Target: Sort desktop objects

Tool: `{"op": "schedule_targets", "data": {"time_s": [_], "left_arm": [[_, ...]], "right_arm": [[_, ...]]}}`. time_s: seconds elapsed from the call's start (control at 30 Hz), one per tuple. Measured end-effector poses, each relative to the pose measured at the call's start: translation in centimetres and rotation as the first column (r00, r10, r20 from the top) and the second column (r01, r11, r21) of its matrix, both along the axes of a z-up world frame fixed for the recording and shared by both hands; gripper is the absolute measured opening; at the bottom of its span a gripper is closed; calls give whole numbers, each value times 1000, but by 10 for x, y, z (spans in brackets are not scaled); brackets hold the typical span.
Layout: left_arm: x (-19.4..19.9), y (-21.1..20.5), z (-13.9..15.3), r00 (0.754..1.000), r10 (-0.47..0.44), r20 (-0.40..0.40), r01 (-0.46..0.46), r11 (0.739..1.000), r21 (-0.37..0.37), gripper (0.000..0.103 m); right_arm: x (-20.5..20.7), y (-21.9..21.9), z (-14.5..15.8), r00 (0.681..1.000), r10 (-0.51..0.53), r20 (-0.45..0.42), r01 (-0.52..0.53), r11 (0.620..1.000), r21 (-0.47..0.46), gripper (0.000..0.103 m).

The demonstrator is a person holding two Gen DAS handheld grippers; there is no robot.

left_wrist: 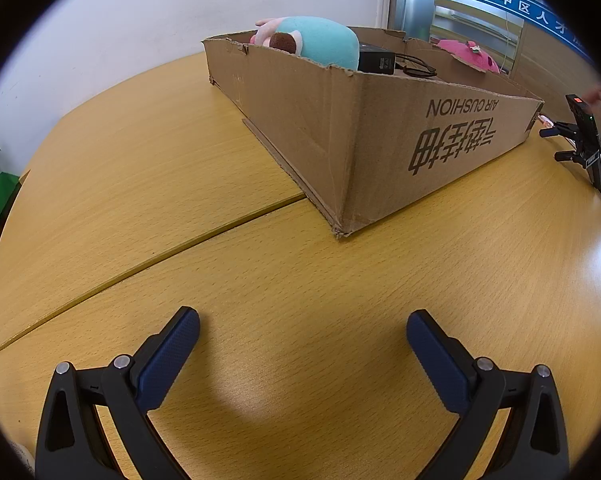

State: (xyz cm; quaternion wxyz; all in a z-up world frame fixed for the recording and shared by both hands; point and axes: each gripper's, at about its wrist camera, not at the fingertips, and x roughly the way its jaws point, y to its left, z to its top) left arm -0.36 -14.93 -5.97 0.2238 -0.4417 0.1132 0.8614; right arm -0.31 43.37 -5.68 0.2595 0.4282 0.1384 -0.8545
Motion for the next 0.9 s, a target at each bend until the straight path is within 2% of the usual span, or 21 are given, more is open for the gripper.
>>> {"op": "schedule_targets", "data": {"time_s": [0.9], "left_arm": [[-5, 3, -1, 997, 79, 1, -79, 997, 2, 103]], "right_arm": [[-3, -1, -1, 1000, -2, -1, 2, 1000, 3, 103]]}}
